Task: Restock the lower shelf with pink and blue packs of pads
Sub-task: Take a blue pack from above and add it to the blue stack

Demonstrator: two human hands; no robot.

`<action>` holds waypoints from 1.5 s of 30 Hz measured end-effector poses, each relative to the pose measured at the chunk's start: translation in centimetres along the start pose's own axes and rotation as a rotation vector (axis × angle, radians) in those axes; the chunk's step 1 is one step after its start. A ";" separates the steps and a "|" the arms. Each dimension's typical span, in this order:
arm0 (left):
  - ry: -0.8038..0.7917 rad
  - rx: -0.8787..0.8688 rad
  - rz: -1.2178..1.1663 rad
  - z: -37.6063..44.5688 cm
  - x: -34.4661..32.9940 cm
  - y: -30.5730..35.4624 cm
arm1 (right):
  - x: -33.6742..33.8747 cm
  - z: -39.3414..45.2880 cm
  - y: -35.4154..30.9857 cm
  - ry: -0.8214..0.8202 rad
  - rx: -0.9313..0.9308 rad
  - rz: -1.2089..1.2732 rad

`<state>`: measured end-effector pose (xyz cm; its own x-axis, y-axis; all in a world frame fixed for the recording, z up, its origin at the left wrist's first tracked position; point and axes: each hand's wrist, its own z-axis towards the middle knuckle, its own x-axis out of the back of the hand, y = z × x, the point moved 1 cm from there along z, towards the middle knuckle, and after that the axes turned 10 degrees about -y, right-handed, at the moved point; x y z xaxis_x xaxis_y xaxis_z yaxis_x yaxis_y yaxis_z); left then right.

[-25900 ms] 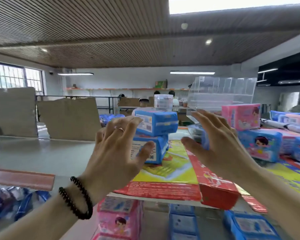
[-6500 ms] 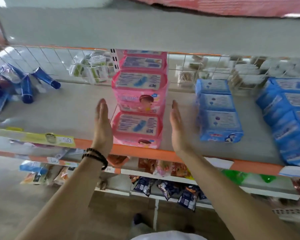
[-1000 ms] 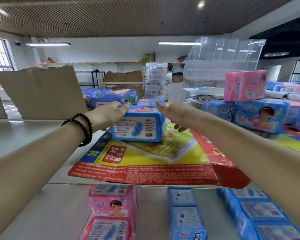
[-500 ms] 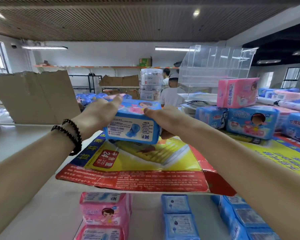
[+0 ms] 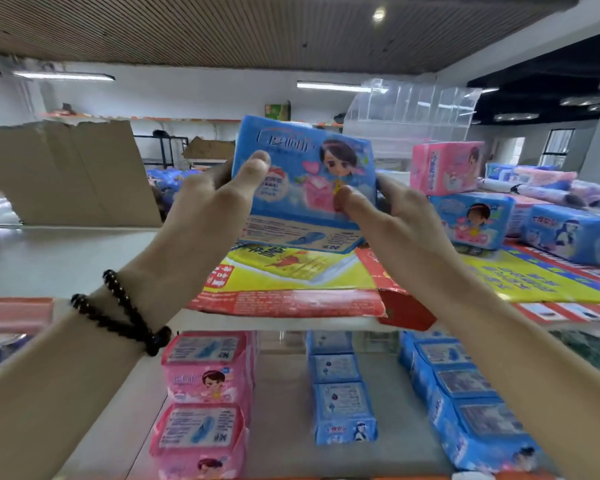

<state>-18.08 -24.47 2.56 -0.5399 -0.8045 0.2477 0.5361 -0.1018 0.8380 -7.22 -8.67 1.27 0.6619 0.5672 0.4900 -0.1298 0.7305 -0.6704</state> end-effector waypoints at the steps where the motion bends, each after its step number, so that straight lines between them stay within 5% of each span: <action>1: -0.017 -0.029 -0.025 0.0 -0.1 -0.3 | 0.2 -1.1 0.0 0.006 0.022 -0.003; 12: -0.089 -0.075 -0.333 -10.1 -3.8 -0.8 | 2.6 -11.3 0.6 -0.039 0.122 0.085; 19: -0.028 -0.095 -0.416 -16.0 -8.0 -1.3 | 6.4 -17.6 3.9 -0.151 0.000 0.148; 31: -0.035 0.225 -0.352 -27.3 -19.9 -3.9 | 11.3 -29.3 11.6 -0.432 -0.300 0.504; 45: -0.249 0.458 -0.304 -30.2 -23.9 -8.9 | 9.8 -34.8 17.9 -0.334 -0.495 0.539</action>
<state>9.67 -22.02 -25.53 -0.7906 -0.6118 0.0245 0.0299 0.0014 0.9996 22.65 -3.26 -25.31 0.3351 0.9348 0.1173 0.0257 0.1154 -0.9930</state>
